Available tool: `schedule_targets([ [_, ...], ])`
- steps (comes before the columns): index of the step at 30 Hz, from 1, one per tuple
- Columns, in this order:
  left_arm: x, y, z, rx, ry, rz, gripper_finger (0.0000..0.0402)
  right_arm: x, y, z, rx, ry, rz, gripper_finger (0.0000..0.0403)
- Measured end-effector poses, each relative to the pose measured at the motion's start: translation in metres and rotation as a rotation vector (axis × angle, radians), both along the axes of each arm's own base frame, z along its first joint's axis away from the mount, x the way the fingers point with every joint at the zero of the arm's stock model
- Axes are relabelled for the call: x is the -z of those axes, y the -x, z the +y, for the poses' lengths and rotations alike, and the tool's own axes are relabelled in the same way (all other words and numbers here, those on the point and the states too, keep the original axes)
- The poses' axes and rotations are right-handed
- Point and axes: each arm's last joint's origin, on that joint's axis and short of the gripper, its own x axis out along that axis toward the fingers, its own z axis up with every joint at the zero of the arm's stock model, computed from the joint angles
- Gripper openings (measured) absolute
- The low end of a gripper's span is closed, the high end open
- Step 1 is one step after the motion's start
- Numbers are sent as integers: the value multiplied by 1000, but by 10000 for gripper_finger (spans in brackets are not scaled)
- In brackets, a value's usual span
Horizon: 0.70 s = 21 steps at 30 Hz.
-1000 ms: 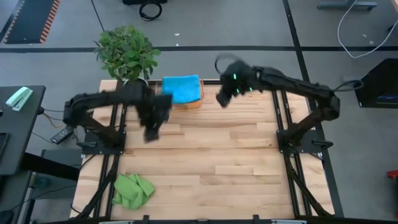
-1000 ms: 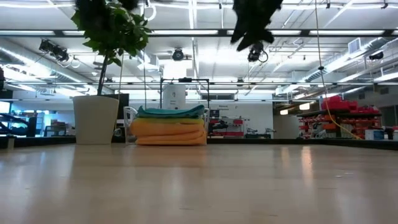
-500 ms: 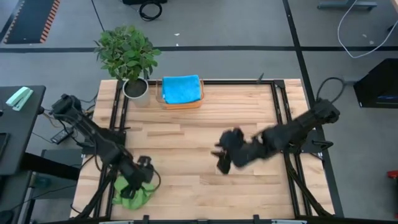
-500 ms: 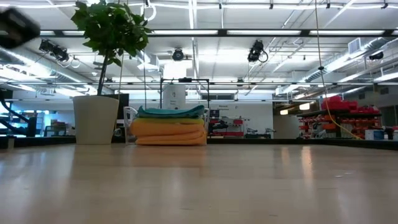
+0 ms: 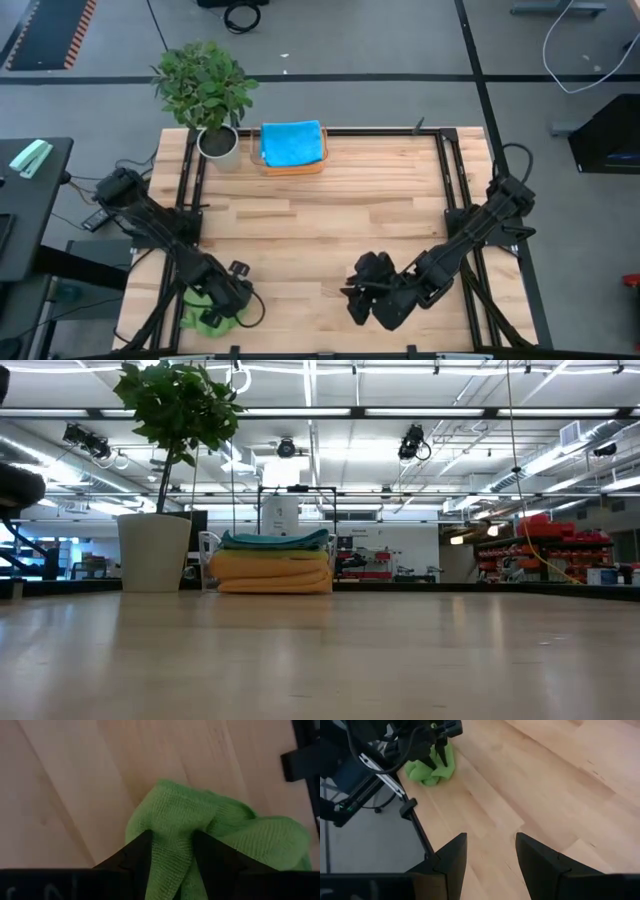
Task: Fold microfiber towels
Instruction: Fold the green microfiber cloth
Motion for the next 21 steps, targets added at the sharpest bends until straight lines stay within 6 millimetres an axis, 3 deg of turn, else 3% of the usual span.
schedule_targets([
  [3, 3, -9, -5, -21, -13, -4, 122, 2, 2, 4, -8, 2, 4, 176],
  [6, -12, -25, -15, -70, -8, -92, 35, 1, 2, 4, -19, 12, -2, 176],
  [8, -28, -39, -19, -131, -18, -191, 16, 1, 5, 8, -69, 52, 5, 176],
  [10, -50, -56, -20, -238, -20, -319, 15, 2, 15, 15, -115, 156, 12, 176],
  [14, -115, -94, -22, -495, 79, -653, 7, -4, 61, 24, -23, 358, -25, 170],
  [17, -158, -111, -19, -662, 140, -862, 9, -11, 86, 28, -11, 450, -75, 162],
  [21, -185, -121, -9, -768, 151, -954, 5, -18, 98, 33, -117, 536, -82, 155],
])
